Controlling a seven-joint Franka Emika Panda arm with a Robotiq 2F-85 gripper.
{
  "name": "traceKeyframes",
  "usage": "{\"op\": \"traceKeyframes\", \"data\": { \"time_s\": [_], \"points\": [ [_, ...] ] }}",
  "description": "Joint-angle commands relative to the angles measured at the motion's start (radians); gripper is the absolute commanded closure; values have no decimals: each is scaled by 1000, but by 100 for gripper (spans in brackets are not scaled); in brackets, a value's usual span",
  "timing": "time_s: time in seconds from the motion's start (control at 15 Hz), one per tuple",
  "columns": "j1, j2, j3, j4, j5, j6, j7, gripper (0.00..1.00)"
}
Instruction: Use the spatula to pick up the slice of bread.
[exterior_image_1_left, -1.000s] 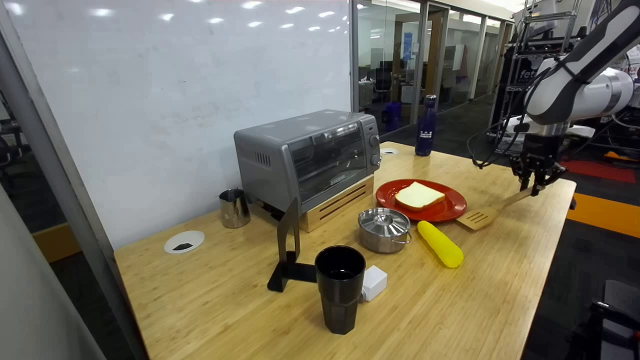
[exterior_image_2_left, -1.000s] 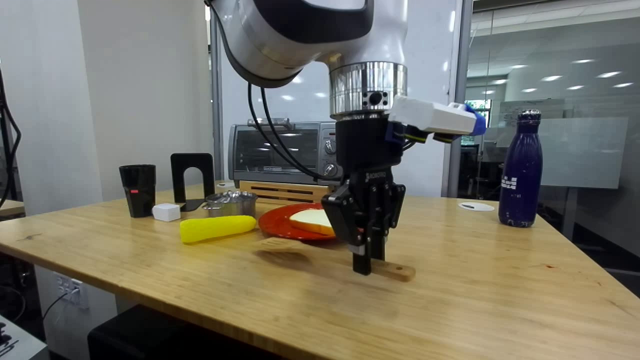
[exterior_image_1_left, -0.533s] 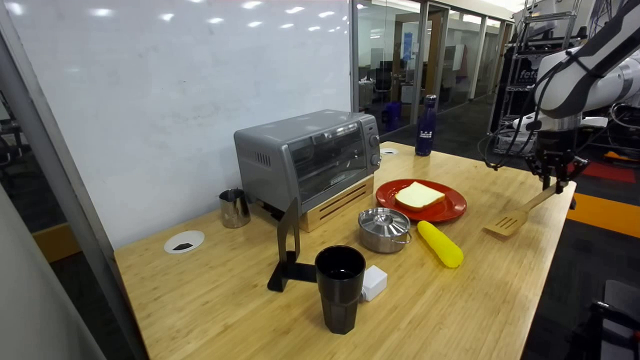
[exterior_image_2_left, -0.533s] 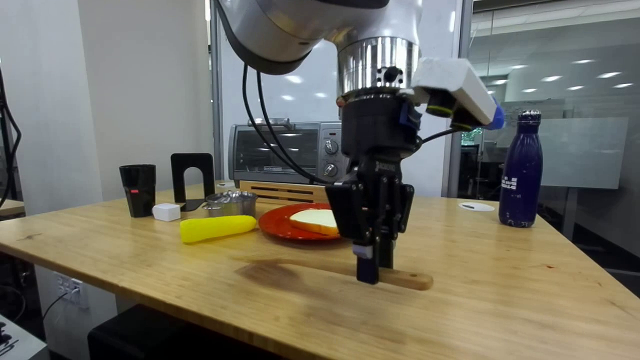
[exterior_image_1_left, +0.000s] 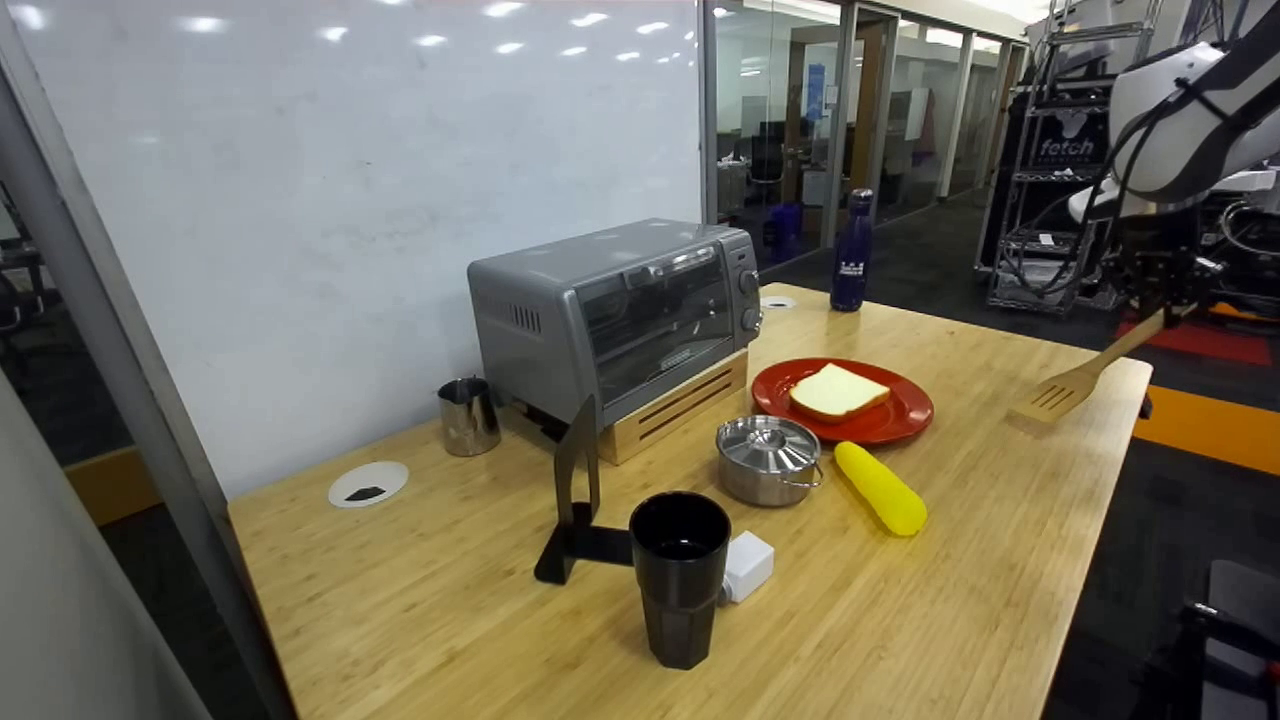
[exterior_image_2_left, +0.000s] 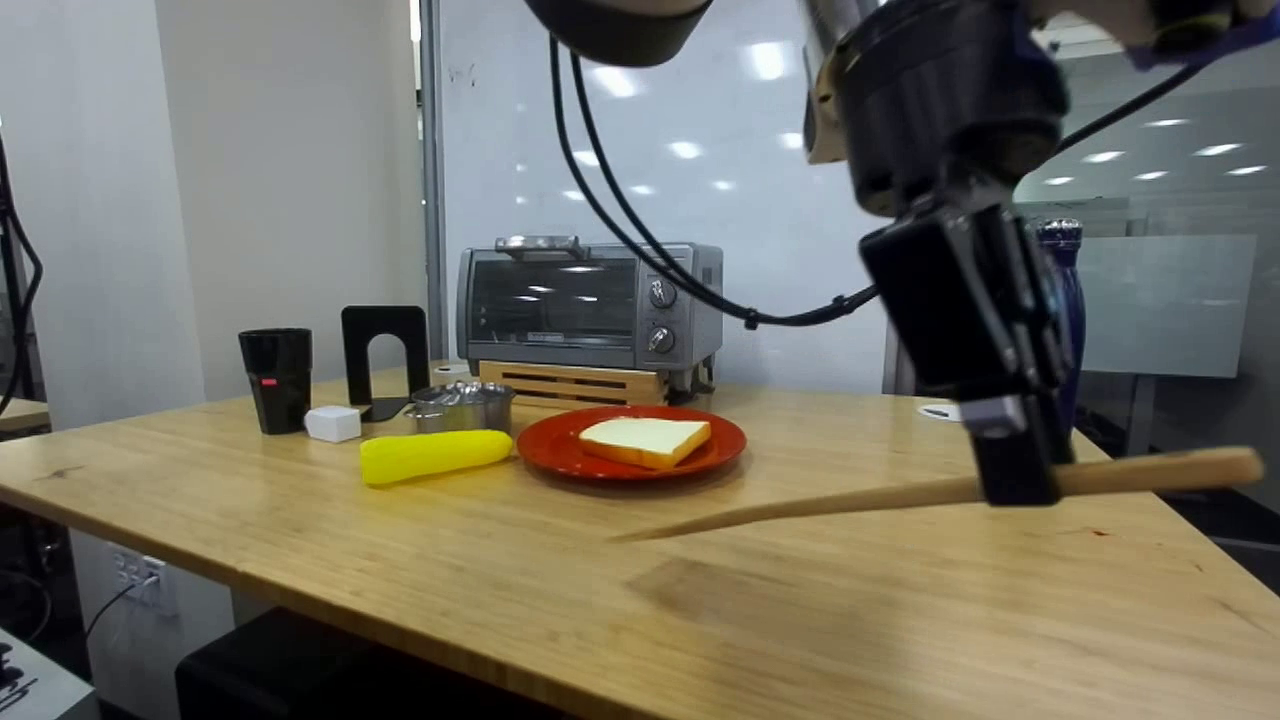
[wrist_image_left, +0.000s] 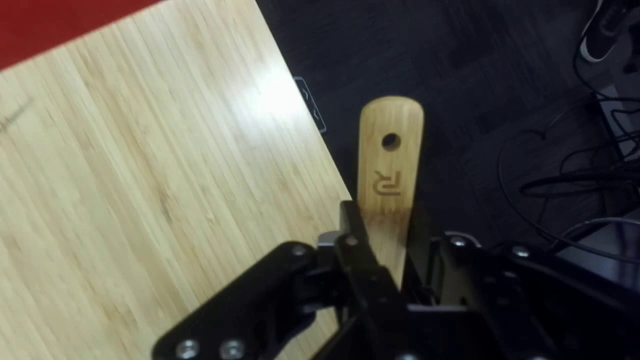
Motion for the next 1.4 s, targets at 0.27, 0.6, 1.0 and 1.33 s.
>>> {"op": "traceKeyframes", "data": {
  "time_s": [0.27,0.6,1.0,1.33],
  "points": [
    [-7,26,-8,169,-35,-51,113,93],
    [-6,92,-2,288,-31,-68,185,93],
    [-13,212,28,442,-8,-97,245,93],
    [-17,285,74,532,14,-87,250,93]
  ]
}}
